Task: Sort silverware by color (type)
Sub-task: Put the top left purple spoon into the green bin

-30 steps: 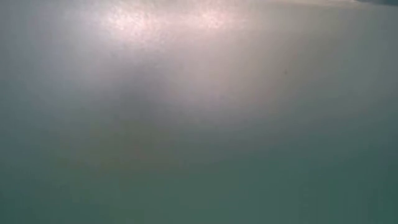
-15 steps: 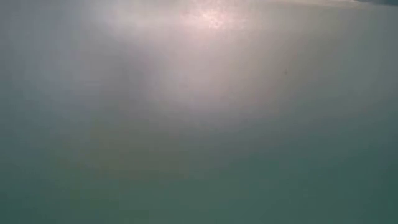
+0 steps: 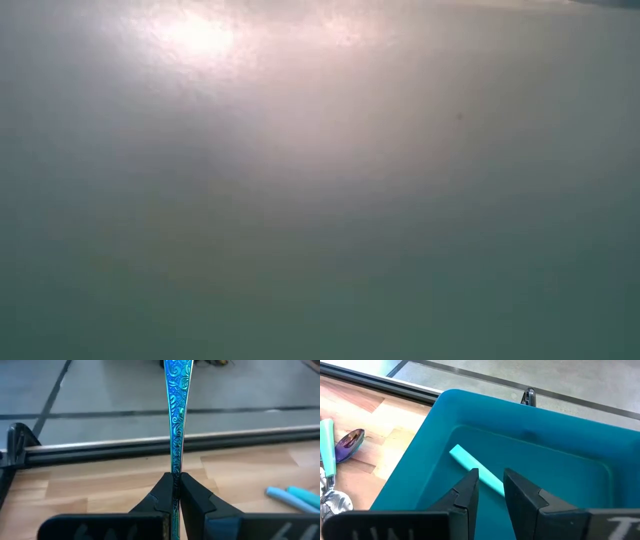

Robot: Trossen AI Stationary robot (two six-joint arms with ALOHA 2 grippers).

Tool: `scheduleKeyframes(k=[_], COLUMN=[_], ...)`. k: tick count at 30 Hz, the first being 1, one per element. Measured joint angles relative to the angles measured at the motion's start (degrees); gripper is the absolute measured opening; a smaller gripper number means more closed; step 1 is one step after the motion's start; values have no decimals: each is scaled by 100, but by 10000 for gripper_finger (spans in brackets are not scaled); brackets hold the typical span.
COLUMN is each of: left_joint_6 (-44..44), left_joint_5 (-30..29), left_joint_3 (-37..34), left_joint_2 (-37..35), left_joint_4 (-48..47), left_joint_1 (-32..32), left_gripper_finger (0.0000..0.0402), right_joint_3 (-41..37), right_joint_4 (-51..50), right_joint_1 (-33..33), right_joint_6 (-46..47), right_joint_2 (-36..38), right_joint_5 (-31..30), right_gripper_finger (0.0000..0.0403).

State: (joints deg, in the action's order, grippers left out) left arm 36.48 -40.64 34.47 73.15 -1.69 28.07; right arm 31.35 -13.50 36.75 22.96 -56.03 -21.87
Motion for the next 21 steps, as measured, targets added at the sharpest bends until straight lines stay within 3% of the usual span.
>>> scheduleKeyframes(k=[4, 8, 10, 15, 21], left_joint_6=[-151, -215, -281, -418, -1071], left_joint_5=[-769, -925, -528, 1174, 2692], left_joint_3=[-43, 34, 111, 321, 610], left_joint_2=[4, 4, -3, -3, -5], left_joint_4=[262, 280, 278, 365, 575], left_joint_1=[6, 5, 7, -86, -542], left_gripper_finger=[2, 2, 2, 2, 2], right_joint_3=[0, 0, 0, 0, 0], right_joint_4=[-2, -2, -10, -19, -20], right_joint_1=[0, 0, 0, 0, 0], right_joint_6=[0, 2, 2, 2, 2], right_joint_2=[0, 0, 0, 0, 0], right_joint_5=[0, 0, 2, 2, 2], right_gripper_finger=[73, 75, 78, 81, 74])
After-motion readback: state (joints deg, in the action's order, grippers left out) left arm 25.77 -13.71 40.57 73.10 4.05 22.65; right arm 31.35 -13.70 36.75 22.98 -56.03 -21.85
